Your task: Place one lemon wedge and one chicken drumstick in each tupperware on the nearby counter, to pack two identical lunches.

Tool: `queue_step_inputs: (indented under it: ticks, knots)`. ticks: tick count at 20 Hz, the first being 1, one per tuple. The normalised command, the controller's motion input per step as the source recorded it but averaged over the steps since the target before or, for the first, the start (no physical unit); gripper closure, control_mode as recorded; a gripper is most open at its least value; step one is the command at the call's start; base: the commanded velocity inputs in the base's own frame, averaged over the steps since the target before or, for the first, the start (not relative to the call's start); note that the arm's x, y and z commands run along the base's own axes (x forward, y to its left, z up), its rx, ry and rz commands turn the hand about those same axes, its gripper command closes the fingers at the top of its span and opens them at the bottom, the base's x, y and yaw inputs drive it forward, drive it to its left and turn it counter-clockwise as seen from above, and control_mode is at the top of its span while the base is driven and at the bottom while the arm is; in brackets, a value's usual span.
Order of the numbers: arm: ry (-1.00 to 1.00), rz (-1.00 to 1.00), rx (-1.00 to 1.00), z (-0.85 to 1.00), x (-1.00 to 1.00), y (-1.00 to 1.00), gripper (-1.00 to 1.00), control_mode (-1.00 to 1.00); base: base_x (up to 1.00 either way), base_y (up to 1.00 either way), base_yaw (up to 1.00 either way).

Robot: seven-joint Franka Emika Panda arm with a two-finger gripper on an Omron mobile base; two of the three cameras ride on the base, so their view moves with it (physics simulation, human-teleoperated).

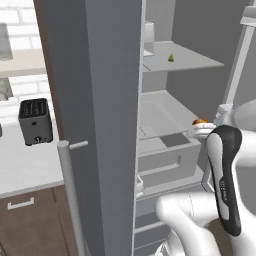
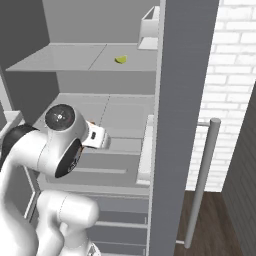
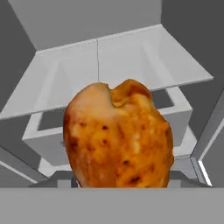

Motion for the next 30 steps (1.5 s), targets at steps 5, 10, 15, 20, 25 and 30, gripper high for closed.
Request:
queue_step_inputs:
  ticks: [5,10,15,20,25,30]
  knots:
    - [0.11,0.03,-0.18,-0.32,0.0,0.1,1.0,-1.0,0.0,0.0,0.0]
    - [0.09,0.03,-0.08,-0.11,-0.3,0.01,1.0,-1.0,0.0,0.0,0.0]
    - [0.1,0.02,-0.05,-0.17,-0.36,-0.05,1.0,1.0,-0.6,-0.06,0.17]
    - [0.0,0.0,0.0,0.0,0.0,0.0,1.0,1.0,-0.93,0.01,0.66]
    - [0.0,0.0,0.0,0.0,0.0,0.0,1.0,1.0,-0.42,0.54,0.83]
    - [0.0,0.0,0.0,0.0,0.0,0.0,1.0,1.0,-0.11,1.0,0.6]
